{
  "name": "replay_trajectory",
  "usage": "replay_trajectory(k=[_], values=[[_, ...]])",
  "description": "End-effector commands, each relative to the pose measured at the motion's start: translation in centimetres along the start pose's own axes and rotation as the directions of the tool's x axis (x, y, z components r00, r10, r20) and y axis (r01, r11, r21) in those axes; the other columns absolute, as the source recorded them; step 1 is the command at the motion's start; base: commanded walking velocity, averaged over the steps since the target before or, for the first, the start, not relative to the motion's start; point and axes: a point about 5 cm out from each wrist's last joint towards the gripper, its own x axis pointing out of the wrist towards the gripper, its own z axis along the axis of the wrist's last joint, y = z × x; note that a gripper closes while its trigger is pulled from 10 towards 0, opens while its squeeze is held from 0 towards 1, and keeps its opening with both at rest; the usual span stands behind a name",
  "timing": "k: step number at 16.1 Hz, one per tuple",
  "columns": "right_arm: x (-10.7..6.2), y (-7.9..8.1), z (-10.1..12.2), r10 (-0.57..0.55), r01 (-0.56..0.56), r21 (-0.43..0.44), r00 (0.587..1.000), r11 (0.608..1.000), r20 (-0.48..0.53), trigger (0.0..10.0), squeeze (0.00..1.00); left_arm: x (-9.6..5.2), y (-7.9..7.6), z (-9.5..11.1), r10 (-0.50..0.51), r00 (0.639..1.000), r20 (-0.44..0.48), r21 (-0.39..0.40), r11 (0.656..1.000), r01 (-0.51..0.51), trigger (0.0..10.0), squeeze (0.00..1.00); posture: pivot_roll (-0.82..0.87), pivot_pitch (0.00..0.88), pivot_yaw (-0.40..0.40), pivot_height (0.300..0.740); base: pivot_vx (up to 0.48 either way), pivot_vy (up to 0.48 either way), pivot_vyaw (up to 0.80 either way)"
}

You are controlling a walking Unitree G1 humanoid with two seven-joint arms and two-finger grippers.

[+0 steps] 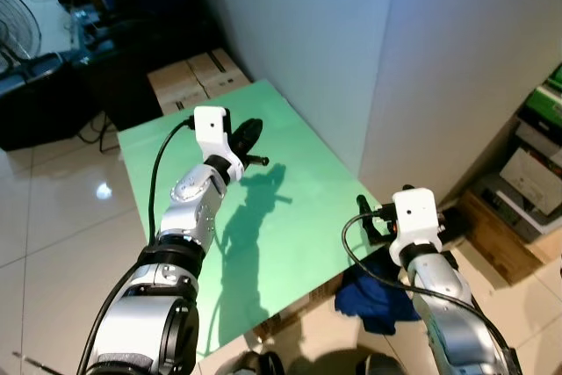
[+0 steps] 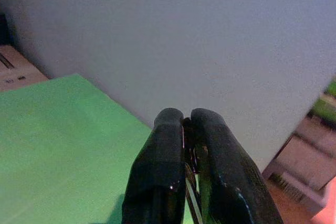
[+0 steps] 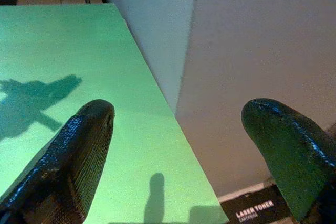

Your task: Hang keys on a hook

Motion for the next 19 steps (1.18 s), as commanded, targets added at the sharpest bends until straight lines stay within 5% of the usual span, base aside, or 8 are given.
replay_trajectory(k=[1, 7, 8, 10, 12, 15, 17, 19], values=[[0.3, 0.4, 0.1, 0.010, -0.010, 0.007, 1.000, 1.000, 0.010, 10.0, 0.00, -0.1, -0.1, -0.6, -0.001, 0.999, -0.034, 0.056, 0.998, 0.003, 10.0, 0.00, -0.22, 0.014, 0.149, 0.740, 0.000, 0.000, 0.00], [0.7, 0.7, -0.1, -0.001, 0.000, 0.006, 1.000, 1.000, 0.027, 10.0, 0.00, -0.6, 0.1, -3.4, 0.077, 0.976, -0.202, 0.189, 0.981, -0.038, 10.0, 0.00, -0.22, 0.019, 0.164, 0.740, 0.000, 0.000, 0.00], [0.7, 0.7, -0.2, -0.002, 0.001, 0.006, 1.000, 1.000, 0.028, 10.0, 0.00, -0.5, 0.1, -3.1, 0.088, 0.980, -0.181, 0.202, 0.978, -0.050, 10.0, 1.00, -0.23, 0.018, 0.165, 0.740, 0.000, 0.000, 0.00], [0.6, 0.6, -0.5, -0.009, 0.008, 0.011, 1.000, 1.000, 0.023, 10.0, 0.00, -0.2, -0.1, -3.0, 0.103, 0.978, -0.180, 0.195, 0.978, -0.067, 10.0, 1.00, -0.23, 0.019, 0.166, 0.740, 0.000, 0.000, 0.00], [0.5, 0.7, -0.6, -0.008, 0.008, 0.009, 1.000, 1.000, 0.022, 10.0, 0.00, 0.0, -0.6, -3.3, 0.096, 0.976, -0.196, 0.203, 0.978, -0.055, 10.0, 0.00, -0.23, 0.020, 0.166, 0.740, 0.000, 0.000, 0.00], [0.5, 0.7, -0.7, -0.010, 0.009, 0.010, 1.000, 1.000, 0.022, 10.0, 0.00, -0.1, -0.7, -3.6, 0.110, 0.976, -0.189, 0.210, 0.975, -0.069, 10.0, 0.00, -0.23, 0.021, 0.169, 0.740, 0.000, 0.000, 0.00], [0.5, 0.8, -0.7, -0.010, 0.010, 0.011, 1.000, 1.000, 0.021, 10.0, 0.00, -0.2, -0.4, -3.6, 0.128, 0.973, -0.191, 0.211, 0.974, -0.087, 10.0, 1.00, -0.23, 0.022, 0.169, 0.740, 0.000, 0.000, 0.00], [0.5, 0.8, -0.8, -0.007, 0.007, 0.008, 1.000, 1.000, 0.020, 10.0, 0.00, -0.2, -0.5, -4.1, 0.143, 0.966, -0.216, 0.213, 0.972, -0.096, 10.0, 0.00, -0.23, 0.024, 0.167, 0.740, 0.000, 0.000, 0.00]])
